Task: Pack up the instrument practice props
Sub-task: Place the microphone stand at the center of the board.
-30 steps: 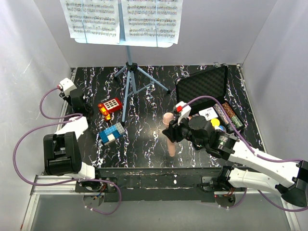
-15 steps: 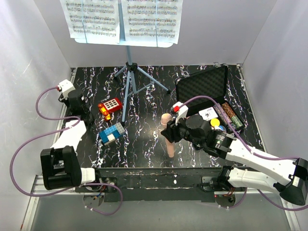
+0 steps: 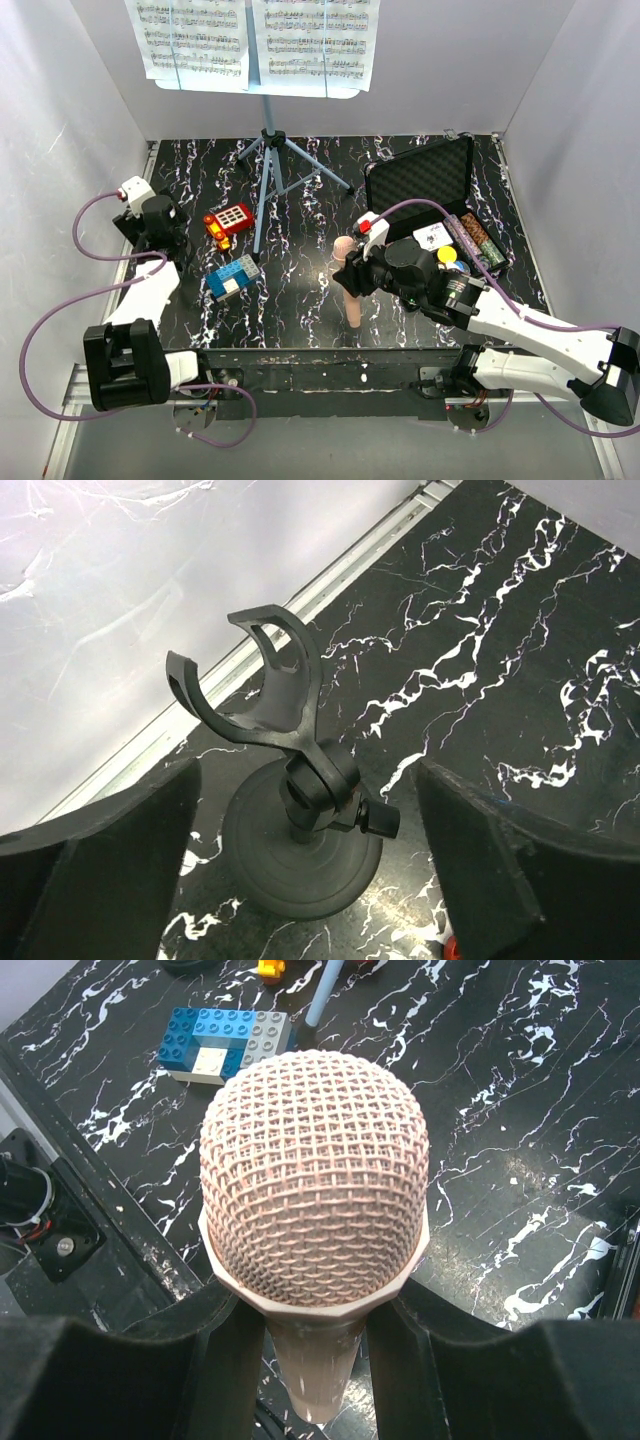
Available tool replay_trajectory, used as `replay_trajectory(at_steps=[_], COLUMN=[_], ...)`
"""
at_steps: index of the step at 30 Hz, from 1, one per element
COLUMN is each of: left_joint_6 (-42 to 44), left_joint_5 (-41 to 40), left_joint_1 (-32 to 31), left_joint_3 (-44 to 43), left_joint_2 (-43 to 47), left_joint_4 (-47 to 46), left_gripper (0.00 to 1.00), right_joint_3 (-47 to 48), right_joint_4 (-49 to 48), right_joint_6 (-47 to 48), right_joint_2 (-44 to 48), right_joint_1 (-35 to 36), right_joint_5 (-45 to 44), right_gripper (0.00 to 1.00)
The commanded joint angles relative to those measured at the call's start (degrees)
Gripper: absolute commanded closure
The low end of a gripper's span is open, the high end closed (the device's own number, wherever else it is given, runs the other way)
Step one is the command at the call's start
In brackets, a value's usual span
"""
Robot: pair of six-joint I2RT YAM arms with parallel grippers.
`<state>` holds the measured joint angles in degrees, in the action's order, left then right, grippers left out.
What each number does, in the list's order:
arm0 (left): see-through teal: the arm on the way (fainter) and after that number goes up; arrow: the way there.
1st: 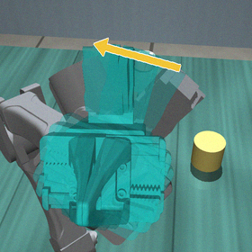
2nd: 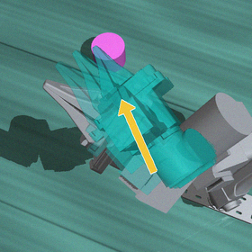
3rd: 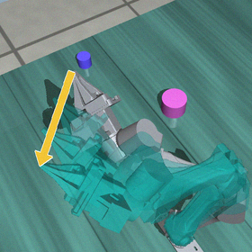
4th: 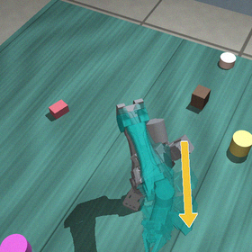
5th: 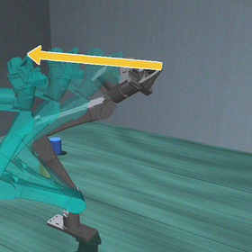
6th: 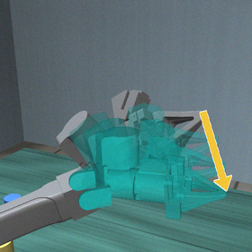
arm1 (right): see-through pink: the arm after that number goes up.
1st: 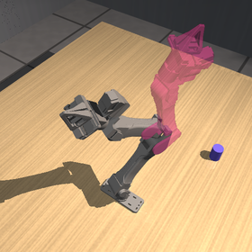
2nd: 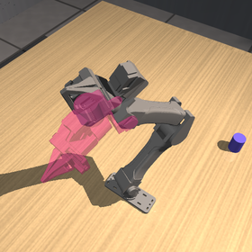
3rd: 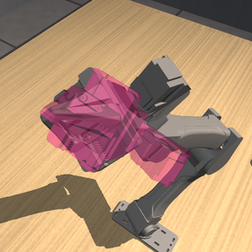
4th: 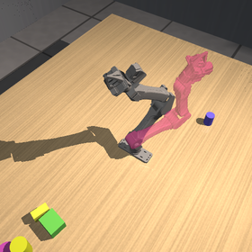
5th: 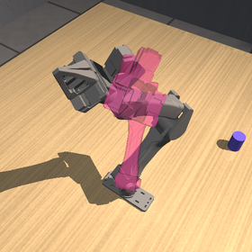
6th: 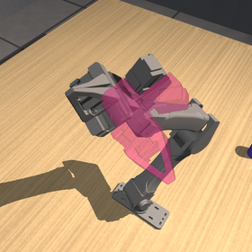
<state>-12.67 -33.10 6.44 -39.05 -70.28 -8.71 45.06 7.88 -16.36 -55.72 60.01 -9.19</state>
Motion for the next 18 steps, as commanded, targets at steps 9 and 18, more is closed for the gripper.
replay_trajectory(at_steps=[9,18], left_joint_6=[-1.39,-2.54], left_joint_5=[-3.19,-4.79], left_joint_1=[-2.39,-5.55], left_joint_3=[-12.35,-24.66], left_joint_2=[4.97,9.46], left_joint_4=[16.43,22.33], left_gripper=[0.02,0.02], right_joint_3=[3.1,6.44], right_joint_4=[-1.82,1.6], right_joint_6=[-0.6,-2.71], right_joint_2=[-2.02,-4.12], right_joint_1=[-0.15,-0.33], right_joint_5=[1.28,2.42], right_gripper=[0.99,0.99])
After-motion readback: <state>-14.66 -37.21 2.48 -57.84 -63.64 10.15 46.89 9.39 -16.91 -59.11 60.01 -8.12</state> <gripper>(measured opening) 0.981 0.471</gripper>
